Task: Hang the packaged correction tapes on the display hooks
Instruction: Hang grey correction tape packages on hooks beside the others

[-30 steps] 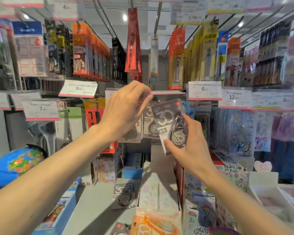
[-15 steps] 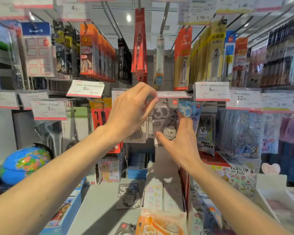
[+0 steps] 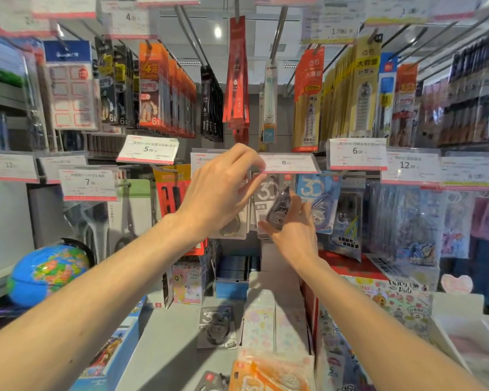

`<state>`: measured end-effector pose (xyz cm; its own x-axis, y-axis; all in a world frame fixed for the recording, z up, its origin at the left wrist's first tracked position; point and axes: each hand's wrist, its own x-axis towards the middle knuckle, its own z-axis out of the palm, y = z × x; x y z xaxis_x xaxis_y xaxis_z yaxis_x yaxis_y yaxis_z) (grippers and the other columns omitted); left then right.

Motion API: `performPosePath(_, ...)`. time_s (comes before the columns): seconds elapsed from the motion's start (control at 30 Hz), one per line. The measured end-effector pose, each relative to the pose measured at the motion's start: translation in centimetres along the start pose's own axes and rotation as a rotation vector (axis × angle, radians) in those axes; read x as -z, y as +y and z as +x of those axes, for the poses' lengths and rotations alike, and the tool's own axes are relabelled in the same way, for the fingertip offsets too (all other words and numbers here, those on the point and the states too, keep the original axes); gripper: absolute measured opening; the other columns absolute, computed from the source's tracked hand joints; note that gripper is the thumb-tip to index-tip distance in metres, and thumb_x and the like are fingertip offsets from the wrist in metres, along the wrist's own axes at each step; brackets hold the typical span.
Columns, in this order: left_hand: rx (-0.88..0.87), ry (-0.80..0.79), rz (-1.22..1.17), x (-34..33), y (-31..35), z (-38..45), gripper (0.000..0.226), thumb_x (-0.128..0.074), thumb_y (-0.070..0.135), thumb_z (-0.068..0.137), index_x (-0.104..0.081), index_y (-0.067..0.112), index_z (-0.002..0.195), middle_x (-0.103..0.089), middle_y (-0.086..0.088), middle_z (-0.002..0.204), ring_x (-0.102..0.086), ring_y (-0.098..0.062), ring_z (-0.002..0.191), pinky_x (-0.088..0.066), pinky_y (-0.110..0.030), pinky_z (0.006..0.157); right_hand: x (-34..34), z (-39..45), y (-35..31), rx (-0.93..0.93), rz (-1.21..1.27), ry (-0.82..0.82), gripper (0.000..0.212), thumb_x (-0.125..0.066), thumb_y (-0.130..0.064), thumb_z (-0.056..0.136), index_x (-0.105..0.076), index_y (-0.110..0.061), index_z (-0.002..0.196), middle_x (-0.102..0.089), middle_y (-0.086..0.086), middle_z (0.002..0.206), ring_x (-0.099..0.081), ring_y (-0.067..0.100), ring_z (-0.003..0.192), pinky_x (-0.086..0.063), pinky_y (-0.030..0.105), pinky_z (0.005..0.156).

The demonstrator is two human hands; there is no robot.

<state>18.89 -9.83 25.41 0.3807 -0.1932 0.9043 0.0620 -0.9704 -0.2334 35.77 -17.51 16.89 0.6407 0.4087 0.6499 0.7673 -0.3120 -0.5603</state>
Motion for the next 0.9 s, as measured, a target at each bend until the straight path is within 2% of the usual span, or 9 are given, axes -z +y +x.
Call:
performPosePath(0.13,-0.001,-0.012,-0.019,-0.2,-0.1,-0.8,0.022,-0.057,0.034,0.102,-0.064,0.015,0.11,-0.063,0.004,0.115,-0.063,-0.011,0.074,-0.057,-0.034,0.062,0.2,-0.5,0.6,-0.005,0.003,-0.033,0.094,-0.071,-0.061,0.078,-0.018,-0.029,0.147,-0.035,0.009,0.142,-0.051,0.038,0.122,-0.051,0.046,0.086)
performPosePath(0.2,0.024,-0.012,-0.029,-0.1,-0.2,-1.7,0.024,-0.057,0.034,0.102,-0.065,0.014,0.112,-0.063,0.004,0.116,-0.064,-0.008,0.073,-0.057,-0.033,0.063,0.3,-0.8,1.0,-0.013,-0.067,-0.066,0.092,-0.07,-0.063,0.078,-0.027,-0.019,0.146,-0.032,0.008,0.149,-0.05,0.037,0.124,-0.051,0.044,0.09)
performPosePath(0.27,0.081,-0.012,-0.059,0.0,-0.2,-3.5,0.023,-0.059,0.033,0.102,-0.065,0.014,0.114,-0.064,0.004,0.115,-0.064,-0.007,0.073,-0.056,-0.031,0.065,0.4,-1.5,1.4,-0.012,-0.15,-0.089,0.073,-0.067,-0.059,0.082,-0.049,-0.004,0.127,-0.027,0.012,0.154,-0.049,0.037,0.125,-0.051,0.042,0.091)
performPosePath(0.3,0.123,-0.019,-0.078,0.0,-0.2,-4.8,0.021,-0.059,0.032,0.101,-0.065,0.015,0.113,-0.064,0.005,0.112,-0.063,-0.007,0.073,-0.056,-0.031,0.067,0.5,-2.1,1.6,-0.005,-0.175,-0.089,0.063,-0.067,-0.056,0.085,-0.053,-0.003,0.116,-0.026,0.014,0.155,-0.049,0.037,0.125,-0.05,0.042,0.091)
performPosePath(0.37,0.25,-0.061,-0.107,-0.3,-0.4,-7.9,0.017,-0.06,0.031,0.099,-0.065,0.018,0.11,-0.065,0.008,0.105,-0.061,-0.008,0.075,-0.055,-0.032,0.07,0.4,-3.6,2.1,0.017,-0.21,-0.112,0.06,-0.065,-0.051,0.088,-0.048,-0.003,0.12,-0.031,0.018,0.149,-0.047,0.036,0.126,-0.047,0.042,0.093)
performPosePath(0.47,0.556,-0.26,-0.102,-2.0,-1.4,-13.5,0.013,-0.063,0.034,0.095,-0.064,0.025,0.104,-0.064,0.013,0.094,-0.061,-0.009,0.08,-0.051,-0.034,0.075,-0.6,-5.7,2.8,0.092,-0.244,-0.236,0.053,-0.063,-0.045,0.09,-0.049,-0.012,0.13,-0.047,0.011,0.129,-0.052,0.032,0.118,-0.047,0.041,0.093)
performPosePath(0.63,1.019,-0.786,-0.155,-6.8,-3.1,-21.4,0.025,-0.063,0.045,0.093,-0.065,0.022,0.103,-0.068,0.003,0.097,-0.065,-0.023,0.098,-0.046,-0.032,0.08,-4.3,-7.9,3.4,0.103,-0.369,-0.614,0.03,-0.061,-0.036,0.091,-0.066,-0.02,0.115,-0.06,0.004,0.123,-0.06,0.026,0.109,-0.05,0.037,0.091)
performPosePath(0.77,1.136,-0.892,-0.262,-10.1,-2.5,-24.7,0.037,-0.072,0.055,0.083,-0.065,0.02,0.093,-0.068,0.0,0.089,-0.065,-0.022,0.087,-0.045,-0.032,0.072,-6.5,-9.0,4.3,0.066,-0.444,-0.746,0.021,-0.062,-0.033,0.087,-0.07,-0.019,0.101,-0.066,0.004,0.11,-0.062,0.026,0.098,-0.053,0.036,0.084)
performPosePath(0.9,1.104,-0.956,-0.235,-11.6,-1.3,-25.5,0.046,-0.078,0.063,0.069,-0.062,0.022,0.08,-0.059,-0.001,0.085,-0.06,-0.022,0.079,-0.045,-0.029,0.068,-6.8,-9.6,5.4,0.061,-0.446,-0.771,0.025,-0.063,-0.031,0.089,-0.069,-0.022,0.111,-0.06,0.001,0.114,-0.06,0.024,0.102,-0.048,0.031,0.084)
